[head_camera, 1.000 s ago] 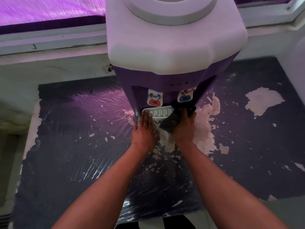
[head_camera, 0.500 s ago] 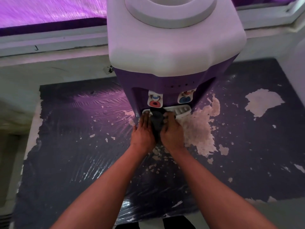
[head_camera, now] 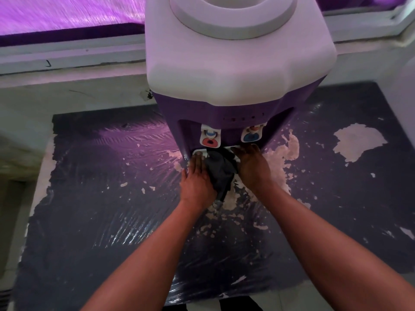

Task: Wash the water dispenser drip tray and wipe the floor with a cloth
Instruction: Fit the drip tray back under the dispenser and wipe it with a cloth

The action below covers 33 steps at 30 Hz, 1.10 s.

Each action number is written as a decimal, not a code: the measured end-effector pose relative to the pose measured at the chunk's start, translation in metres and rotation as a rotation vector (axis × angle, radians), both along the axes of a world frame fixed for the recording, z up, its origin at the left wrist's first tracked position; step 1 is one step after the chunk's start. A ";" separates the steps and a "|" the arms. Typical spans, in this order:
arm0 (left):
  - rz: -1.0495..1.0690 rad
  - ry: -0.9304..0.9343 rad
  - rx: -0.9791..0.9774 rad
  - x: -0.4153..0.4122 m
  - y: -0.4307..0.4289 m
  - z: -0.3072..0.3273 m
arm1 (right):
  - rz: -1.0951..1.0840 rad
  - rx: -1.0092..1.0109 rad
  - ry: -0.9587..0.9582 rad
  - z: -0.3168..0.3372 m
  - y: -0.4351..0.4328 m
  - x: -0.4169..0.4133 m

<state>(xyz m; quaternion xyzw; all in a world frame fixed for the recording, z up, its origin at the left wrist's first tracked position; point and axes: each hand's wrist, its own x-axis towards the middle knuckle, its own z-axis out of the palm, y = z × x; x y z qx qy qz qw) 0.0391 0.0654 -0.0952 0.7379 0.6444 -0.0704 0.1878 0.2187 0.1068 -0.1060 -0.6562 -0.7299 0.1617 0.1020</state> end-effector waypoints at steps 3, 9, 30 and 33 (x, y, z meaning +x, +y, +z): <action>0.079 -0.032 0.096 0.007 0.003 0.006 | 0.003 -0.010 -0.057 -0.003 0.003 0.000; -0.035 -0.126 0.464 0.027 0.004 0.007 | -0.015 -0.012 -0.058 -0.005 0.003 0.001; -0.164 0.044 0.367 -0.023 0.020 -0.010 | -0.031 -0.050 -0.017 0.010 0.008 -0.001; -0.135 -0.002 0.397 -0.023 0.012 -0.012 | -0.040 -0.040 -0.018 0.011 0.008 -0.001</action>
